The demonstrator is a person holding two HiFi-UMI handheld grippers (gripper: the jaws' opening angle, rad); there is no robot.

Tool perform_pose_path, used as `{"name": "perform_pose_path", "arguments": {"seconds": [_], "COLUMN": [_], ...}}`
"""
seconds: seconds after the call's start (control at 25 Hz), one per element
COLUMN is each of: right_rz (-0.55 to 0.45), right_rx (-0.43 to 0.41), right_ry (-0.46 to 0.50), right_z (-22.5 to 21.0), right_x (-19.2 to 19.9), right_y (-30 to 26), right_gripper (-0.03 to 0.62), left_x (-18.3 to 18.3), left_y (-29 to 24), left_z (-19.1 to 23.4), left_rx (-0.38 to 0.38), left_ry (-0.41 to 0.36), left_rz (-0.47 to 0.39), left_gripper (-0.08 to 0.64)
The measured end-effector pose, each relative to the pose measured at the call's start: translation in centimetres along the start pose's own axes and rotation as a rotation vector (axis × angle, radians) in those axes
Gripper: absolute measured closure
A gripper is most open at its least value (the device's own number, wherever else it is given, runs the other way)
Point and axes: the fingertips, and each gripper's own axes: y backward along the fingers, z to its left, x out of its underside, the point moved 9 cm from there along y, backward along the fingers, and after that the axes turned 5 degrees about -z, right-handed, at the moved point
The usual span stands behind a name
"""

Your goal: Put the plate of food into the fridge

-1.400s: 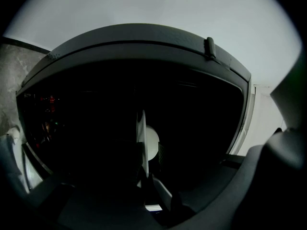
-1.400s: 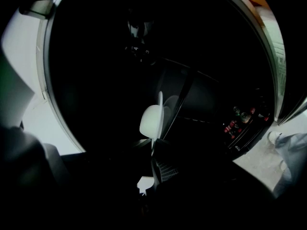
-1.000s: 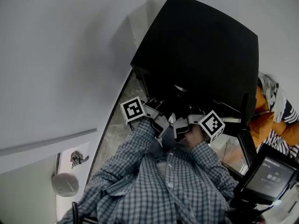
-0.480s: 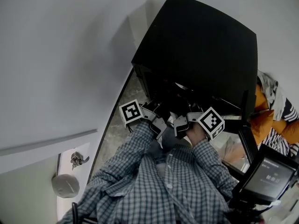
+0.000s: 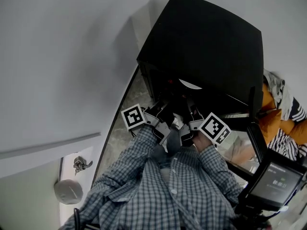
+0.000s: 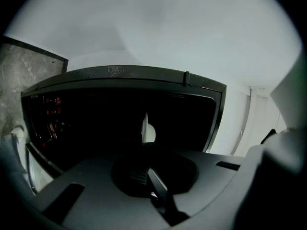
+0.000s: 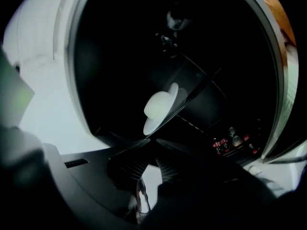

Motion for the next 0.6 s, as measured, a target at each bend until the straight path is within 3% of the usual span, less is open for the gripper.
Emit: {"name": "perform_pose_path", "arguments": {"seconds": [0.32, 0.48, 0.6], "right_rz": [0.068, 0.090, 0.092], "right_rx": [-0.040, -0.080, -0.105], "right_ry": [0.162, 0.310, 0.419], "right_z": [0.9, 2.1, 2.9], "right_x": [0.2, 0.5, 0.5], "right_y": [0.7, 1.2, 1.7], "right_gripper": [0.558, 0.560, 0.560], "left_x": [-0.1, -0.5, -0.4], "left_y": [0.6, 1.5, 1.9], "left_z": [-1.1, -1.7, -2.5], "left_rx": [-0.051, -0.144, -0.166], "left_ry": [-0.179, -0.356, -0.470], "left_rz": [0.047, 0.075, 0.092], "left_gripper": [0.554, 0.554, 0.554]}}
